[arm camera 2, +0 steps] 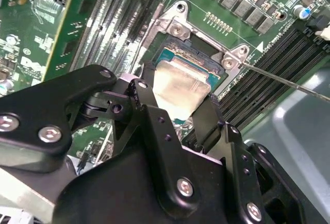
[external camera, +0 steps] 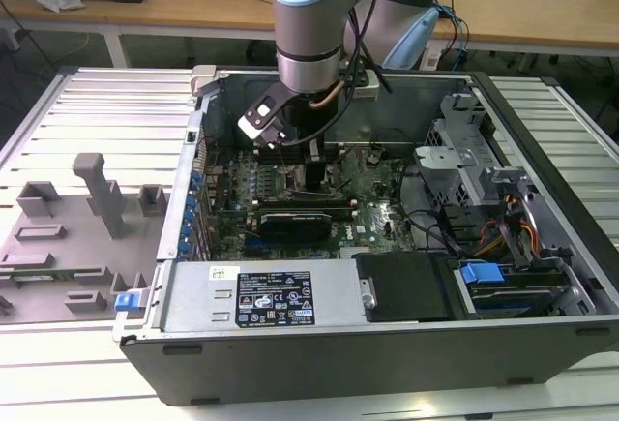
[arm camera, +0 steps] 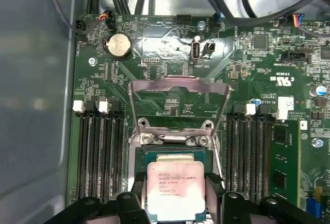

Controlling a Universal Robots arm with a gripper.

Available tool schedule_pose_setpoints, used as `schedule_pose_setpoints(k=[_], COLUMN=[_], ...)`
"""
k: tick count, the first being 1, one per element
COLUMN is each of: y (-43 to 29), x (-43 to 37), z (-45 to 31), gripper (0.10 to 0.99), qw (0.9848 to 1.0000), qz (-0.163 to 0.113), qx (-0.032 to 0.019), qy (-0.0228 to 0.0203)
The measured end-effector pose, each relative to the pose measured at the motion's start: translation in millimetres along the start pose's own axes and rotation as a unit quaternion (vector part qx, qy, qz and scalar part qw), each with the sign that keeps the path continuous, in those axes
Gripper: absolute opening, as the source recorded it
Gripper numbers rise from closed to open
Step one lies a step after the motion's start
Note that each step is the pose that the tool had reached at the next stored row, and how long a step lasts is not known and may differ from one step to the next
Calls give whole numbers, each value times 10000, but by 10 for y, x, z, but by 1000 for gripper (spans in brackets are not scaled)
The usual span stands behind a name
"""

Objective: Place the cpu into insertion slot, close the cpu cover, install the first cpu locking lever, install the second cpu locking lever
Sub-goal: 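Place the cpu into insertion slot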

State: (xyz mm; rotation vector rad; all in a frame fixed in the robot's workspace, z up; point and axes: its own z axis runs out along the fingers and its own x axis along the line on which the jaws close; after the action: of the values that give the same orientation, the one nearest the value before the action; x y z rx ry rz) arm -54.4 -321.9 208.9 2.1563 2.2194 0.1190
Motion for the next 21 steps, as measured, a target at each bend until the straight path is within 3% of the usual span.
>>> schedule_pose_setpoints(k=[3, 10, 15, 16, 17, 21], y=[-3, -23, -23, -22, -23, -21], x=[0, 17, 18, 18, 18, 18], z=[35, 109, 113, 114, 113, 88], gripper=[541, 541, 541, 549, 616, 616], qw=[9998, 9998, 9998, 9998, 9998, 9998], qz=[192, 200, 201, 201, 201, 199], qx=[-3, -2, -4, -5, -4, -3], qy=[-18, -21, -16, -17, -17, -31])
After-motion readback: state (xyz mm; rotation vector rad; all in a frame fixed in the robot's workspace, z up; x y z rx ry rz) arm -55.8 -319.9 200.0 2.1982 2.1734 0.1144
